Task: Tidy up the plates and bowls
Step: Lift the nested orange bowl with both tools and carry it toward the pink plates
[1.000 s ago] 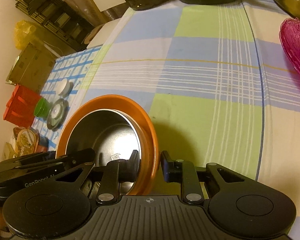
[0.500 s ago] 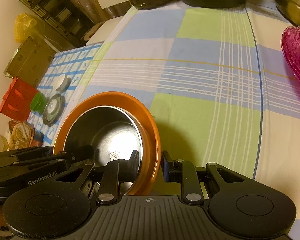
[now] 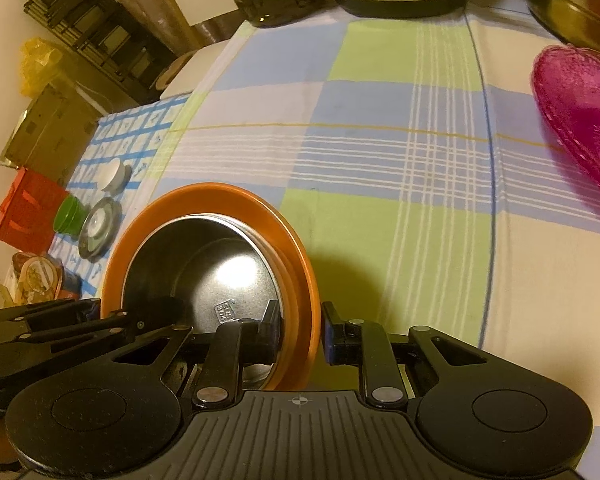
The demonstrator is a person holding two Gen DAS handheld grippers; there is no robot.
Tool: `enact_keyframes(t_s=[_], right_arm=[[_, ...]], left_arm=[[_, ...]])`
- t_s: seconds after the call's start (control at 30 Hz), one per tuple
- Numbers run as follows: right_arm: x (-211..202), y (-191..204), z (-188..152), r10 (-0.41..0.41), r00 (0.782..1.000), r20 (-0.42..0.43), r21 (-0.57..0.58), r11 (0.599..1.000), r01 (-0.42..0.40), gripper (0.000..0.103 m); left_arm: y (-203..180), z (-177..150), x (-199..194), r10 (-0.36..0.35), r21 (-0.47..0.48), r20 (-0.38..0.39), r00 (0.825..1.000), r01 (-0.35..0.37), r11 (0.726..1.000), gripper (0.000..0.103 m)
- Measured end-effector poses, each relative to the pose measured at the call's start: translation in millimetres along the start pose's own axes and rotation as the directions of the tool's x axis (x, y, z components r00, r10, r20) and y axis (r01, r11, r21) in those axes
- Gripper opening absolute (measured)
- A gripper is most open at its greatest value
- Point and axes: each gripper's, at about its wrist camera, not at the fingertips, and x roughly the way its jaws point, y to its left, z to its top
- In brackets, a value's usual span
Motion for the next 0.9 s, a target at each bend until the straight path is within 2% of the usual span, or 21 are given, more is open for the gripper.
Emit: enact_keyframes(t_s=[0.53,0.9], right_arm=[[-38,-38,-1,-0.012,0.999,0.048,0.07,0.997,0.009,0.021],[-78,-89,-10,-0.043,0.995,0.085,0.141,0.989,0.031,0.021]], left_arm=[[-50,12,-4,-0.031,0.068,0.008,0.999,0.031,0.997,0.021],[-110,20,-2,-0.089,0.149,-0.001,0.996,0.088,0.985,0.02]])
